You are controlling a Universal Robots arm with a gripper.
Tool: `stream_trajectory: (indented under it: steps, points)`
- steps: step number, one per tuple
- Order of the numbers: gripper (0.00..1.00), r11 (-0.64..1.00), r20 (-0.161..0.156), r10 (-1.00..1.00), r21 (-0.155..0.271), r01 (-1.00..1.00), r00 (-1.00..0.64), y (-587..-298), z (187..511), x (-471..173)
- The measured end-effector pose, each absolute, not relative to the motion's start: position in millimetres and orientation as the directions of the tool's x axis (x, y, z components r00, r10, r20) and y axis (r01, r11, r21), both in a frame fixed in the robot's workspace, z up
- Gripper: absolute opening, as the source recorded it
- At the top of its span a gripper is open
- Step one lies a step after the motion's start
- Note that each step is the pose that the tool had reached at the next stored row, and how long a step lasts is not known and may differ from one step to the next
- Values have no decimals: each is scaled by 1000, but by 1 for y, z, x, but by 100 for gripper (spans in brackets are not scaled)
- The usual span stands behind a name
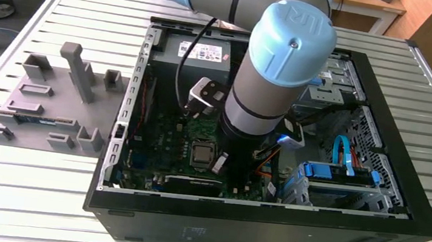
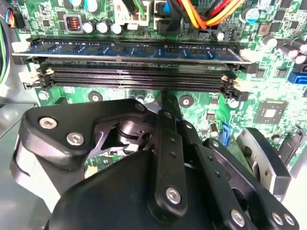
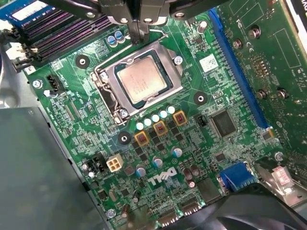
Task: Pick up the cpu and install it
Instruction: 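Install the first cpu locking lever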
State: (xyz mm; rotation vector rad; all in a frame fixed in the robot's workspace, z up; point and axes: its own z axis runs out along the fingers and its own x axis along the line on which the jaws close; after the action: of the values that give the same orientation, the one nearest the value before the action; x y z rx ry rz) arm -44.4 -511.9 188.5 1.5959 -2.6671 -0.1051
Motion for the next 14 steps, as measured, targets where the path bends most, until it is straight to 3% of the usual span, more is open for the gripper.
stream_trajectory:
  steps: [14]
  points:
    - [11, 471, -7, -881, 74, -879, -473, -512, 209, -45]
